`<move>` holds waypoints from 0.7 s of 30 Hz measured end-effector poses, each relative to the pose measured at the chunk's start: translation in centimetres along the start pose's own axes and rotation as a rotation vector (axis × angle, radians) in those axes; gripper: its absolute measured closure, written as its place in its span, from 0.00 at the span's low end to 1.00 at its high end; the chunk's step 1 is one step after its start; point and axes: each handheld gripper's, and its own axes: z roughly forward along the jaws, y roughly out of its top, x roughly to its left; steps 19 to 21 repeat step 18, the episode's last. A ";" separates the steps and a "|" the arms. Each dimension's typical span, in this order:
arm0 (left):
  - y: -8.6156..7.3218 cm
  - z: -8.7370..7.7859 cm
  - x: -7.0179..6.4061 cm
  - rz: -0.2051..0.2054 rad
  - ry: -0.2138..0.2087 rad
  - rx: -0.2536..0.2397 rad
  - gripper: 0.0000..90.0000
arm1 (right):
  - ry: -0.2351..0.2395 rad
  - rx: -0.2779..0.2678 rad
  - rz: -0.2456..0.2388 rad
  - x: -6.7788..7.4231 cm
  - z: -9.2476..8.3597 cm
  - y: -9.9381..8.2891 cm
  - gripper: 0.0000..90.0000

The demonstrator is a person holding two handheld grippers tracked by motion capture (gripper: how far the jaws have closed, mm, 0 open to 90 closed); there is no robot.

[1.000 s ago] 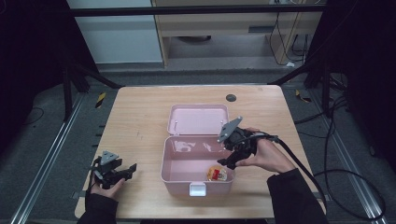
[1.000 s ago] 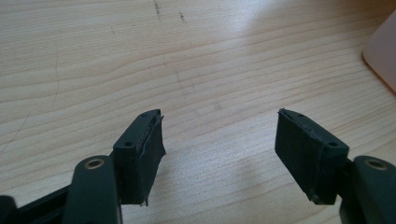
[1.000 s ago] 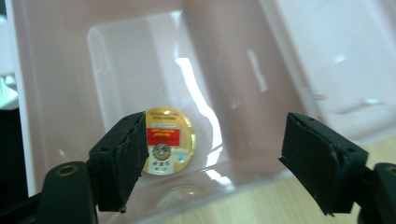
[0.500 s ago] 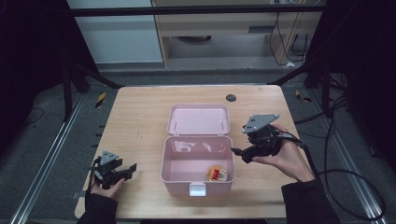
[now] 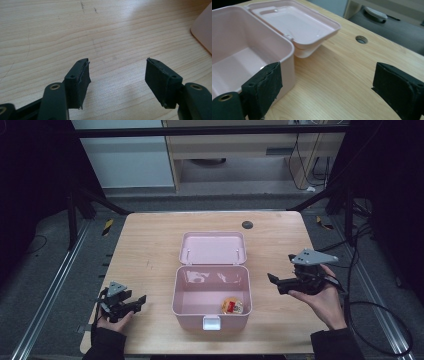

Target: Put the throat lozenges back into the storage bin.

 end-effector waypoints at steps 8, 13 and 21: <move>0.0 0.0 0.0 -0.001 -0.008 -0.001 0.42 | -0.072 -0.005 0.089 -1.3 0.2 -3.4 0.06; 0.0 0.0 0.1 0.001 -0.006 0.003 0.43 | -0.108 -0.027 0.131 -1.9 0.5 -5.3 0.04; 0.0 0.0 0.2 0.001 -0.004 0.001 0.43 | -0.159 0.019 0.129 -2.6 1.4 -7.3 0.04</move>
